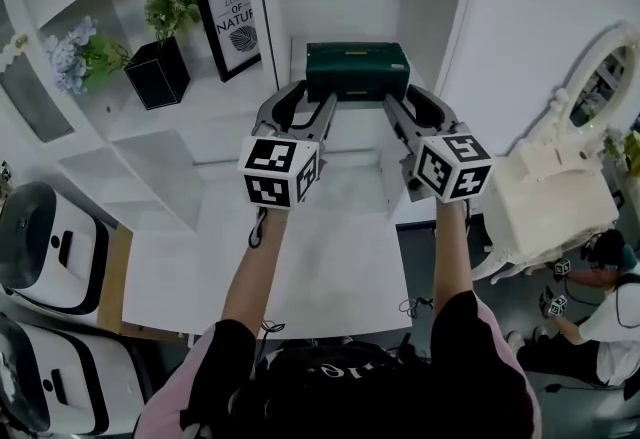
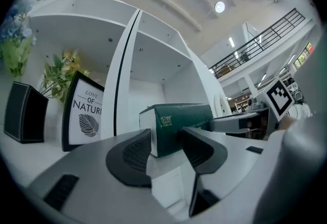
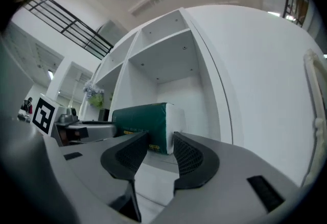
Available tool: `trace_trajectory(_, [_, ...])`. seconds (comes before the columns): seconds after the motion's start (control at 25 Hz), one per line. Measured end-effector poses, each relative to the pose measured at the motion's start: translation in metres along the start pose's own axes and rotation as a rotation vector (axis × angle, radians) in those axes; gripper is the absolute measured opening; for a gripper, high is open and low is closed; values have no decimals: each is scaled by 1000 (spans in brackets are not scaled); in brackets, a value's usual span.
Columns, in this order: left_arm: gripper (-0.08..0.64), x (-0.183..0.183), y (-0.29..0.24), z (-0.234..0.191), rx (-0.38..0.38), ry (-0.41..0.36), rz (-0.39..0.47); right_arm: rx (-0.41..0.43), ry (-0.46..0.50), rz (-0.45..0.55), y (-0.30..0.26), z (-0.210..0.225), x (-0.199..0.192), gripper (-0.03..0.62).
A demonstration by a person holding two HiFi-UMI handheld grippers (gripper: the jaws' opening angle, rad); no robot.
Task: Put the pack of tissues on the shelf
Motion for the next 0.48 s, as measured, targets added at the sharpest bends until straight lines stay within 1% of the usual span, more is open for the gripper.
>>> trace_trajectory(0.08, [189,-3,-6,-2,51,-37,-21,-16,-6,5,-6,3,-1,186])
trace_trajectory(0.16, [186,-4,-12,0,91,-83,-43,-57,27,-5,-11,7,-3,184])
trace_trajectory(0.24, [186,-4,-17,4,110,-116,-72,-99,79,-25,-15,11,-6,184])
trace_trajectory(0.36, [186,-7,-27,7,126,-133,-109,-136,140,-49,-16,16,-11,184])
trace_trajectory(0.48, [186,-14,-35,8,158,-124,-136,-132,127,-47,-13,19,-12,184])
Point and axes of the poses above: the fingertips, and each gripper's own axes: y backward along the fingers, z to its right, x out of its top, the point moved 2 cm from there along y, backward along the fingers
